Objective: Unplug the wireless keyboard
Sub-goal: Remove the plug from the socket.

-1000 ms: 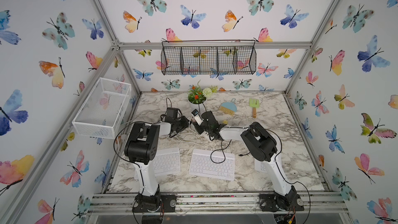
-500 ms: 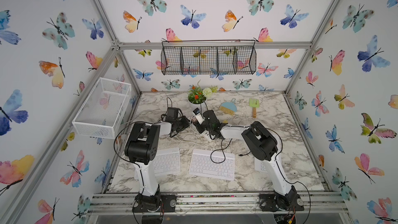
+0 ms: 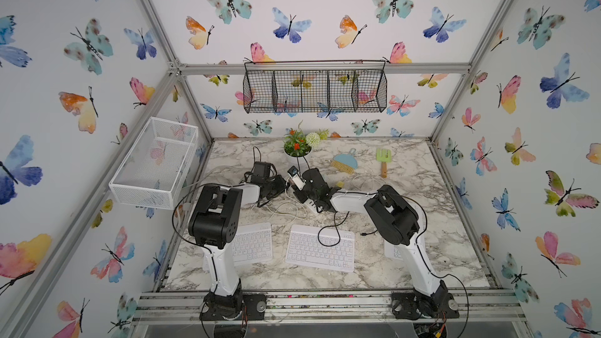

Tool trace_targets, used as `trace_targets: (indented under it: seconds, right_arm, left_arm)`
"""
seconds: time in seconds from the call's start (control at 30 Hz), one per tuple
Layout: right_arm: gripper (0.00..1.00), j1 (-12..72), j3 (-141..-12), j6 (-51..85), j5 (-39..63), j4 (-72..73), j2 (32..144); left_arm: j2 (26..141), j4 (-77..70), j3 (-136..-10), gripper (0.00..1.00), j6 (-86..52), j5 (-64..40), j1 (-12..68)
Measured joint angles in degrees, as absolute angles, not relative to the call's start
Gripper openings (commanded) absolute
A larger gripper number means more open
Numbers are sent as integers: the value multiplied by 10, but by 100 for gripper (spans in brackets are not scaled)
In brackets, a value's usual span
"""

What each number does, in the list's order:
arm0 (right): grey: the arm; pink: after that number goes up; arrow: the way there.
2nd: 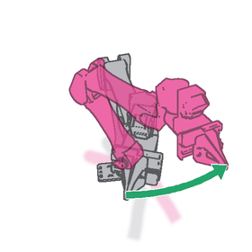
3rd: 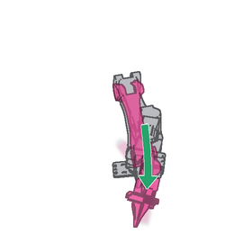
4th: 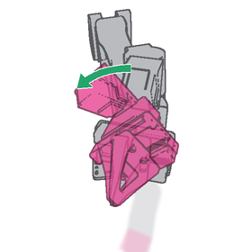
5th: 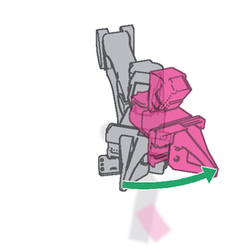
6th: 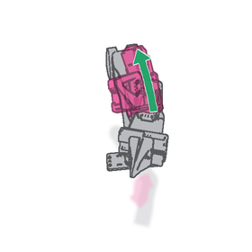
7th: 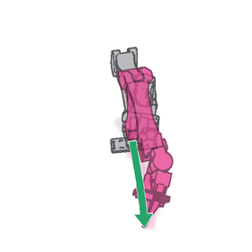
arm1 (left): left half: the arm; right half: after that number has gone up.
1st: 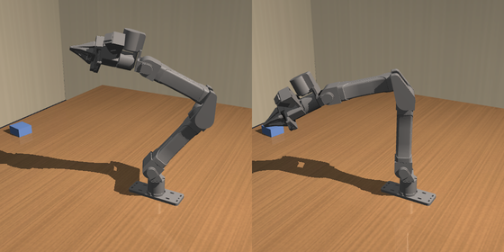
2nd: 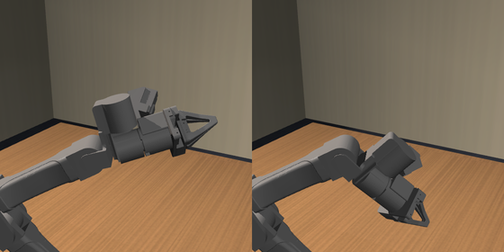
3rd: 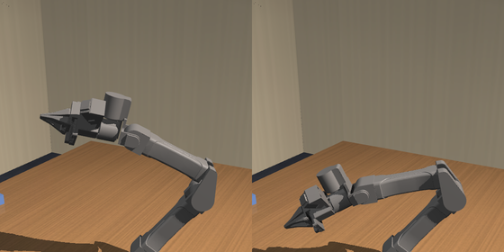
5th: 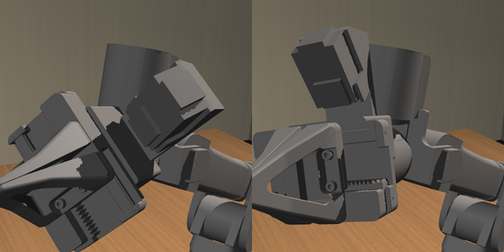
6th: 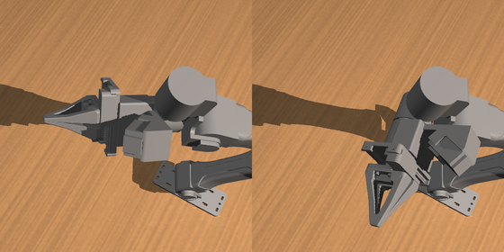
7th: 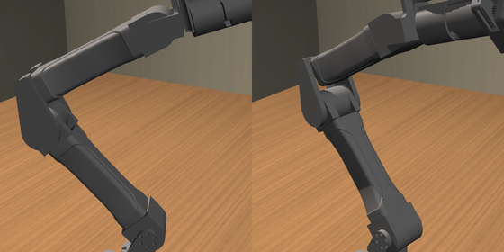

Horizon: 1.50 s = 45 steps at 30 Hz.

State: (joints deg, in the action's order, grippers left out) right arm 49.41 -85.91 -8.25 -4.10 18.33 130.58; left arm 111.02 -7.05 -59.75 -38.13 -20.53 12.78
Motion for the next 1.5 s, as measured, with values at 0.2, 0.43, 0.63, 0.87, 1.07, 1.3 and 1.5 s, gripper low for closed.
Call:
trace_targets:
  seconds: [0.2,0.43,0.63,0.87,1.07,1.3,1.5]
  right_arm:
    - [19,500,-859,-104,-62,182,1305]
    - [19,473,-851,-34,21,187,1301]
    - [19,452,-834,40,89,214,1299]
    - [19,448,-832,53,100,217,1298]
    - [18,470,-830,-15,34,210,1285]
    - [18,501,-830,-87,-6,243,1226]
    - [18,510,-828,-96,5,260,1219]
  left_arm:
    - [1109,-69,-598,31,-381,-203,129]
    - [1110,-74,-599,31,-374,-194,134]
    - [1110,-73,-601,30,-370,-185,141]
    - [1109,-65,-605,30,-364,-172,147]
    - [1110,-60,-609,30,-363,-166,149]
    - [1113,-60,-613,30,-362,-163,150]
    - [1112,-69,-608,31,-362,-164,150]
